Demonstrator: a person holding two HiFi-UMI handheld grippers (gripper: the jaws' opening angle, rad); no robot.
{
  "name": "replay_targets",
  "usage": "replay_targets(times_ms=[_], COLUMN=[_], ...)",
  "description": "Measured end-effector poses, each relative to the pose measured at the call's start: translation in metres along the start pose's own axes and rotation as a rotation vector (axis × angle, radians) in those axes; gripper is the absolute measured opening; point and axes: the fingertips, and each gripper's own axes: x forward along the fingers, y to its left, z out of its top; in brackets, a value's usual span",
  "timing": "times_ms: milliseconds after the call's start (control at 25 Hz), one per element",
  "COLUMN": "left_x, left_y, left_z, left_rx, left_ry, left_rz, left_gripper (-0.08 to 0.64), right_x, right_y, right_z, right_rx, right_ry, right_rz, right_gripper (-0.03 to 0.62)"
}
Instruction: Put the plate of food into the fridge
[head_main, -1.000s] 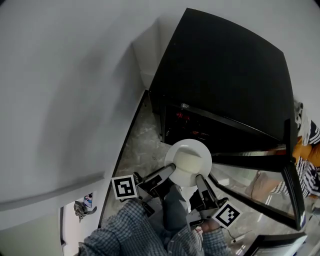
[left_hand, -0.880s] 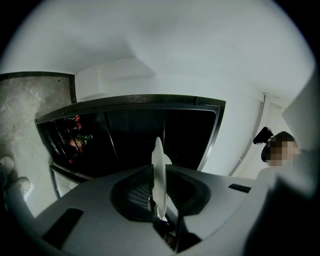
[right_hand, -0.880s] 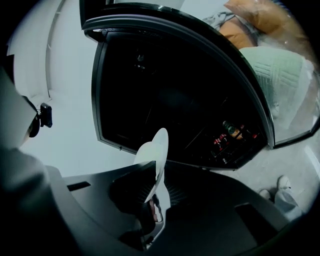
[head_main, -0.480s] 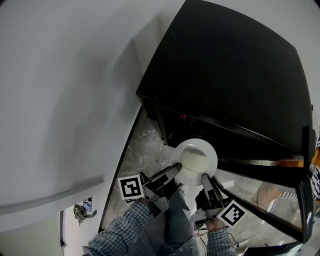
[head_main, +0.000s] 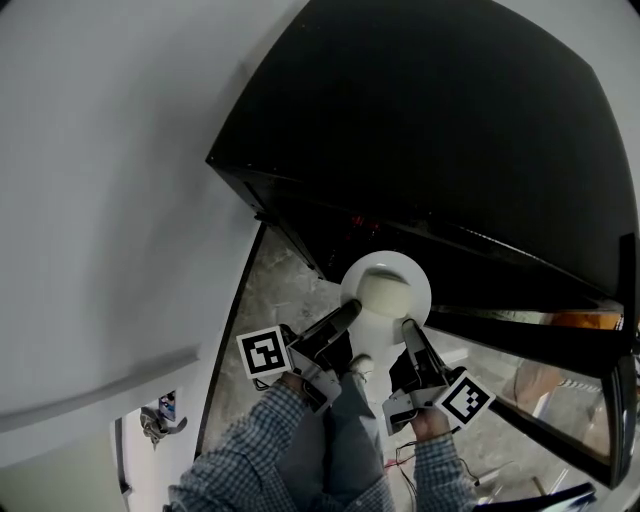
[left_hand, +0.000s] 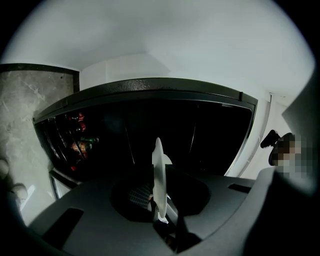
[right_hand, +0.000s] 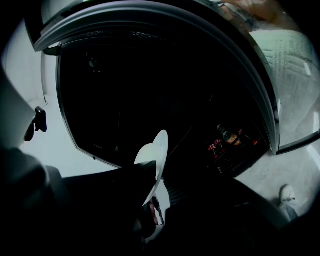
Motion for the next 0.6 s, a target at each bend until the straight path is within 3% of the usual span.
replay_targets(times_ms=[280,600], left_x=[0.021,0.040], left_y=[0.014,0.029], left_z=[0.010,0.023], left_rx=[0.029,0.008], left_ry=[-0.011,-0.068], left_rz=[-0.005,-0.008], left_gripper=[0.061,0.058], right_x=[0.014,0.033], right_y=[-0.016,-0.027], right_z=[0.016,0.028], right_rx=[-0.028,-0.065], right_ry=[0.007,-0.001], right_rz=[-0.028,-0.052], right_gripper=[0.057,0.057])
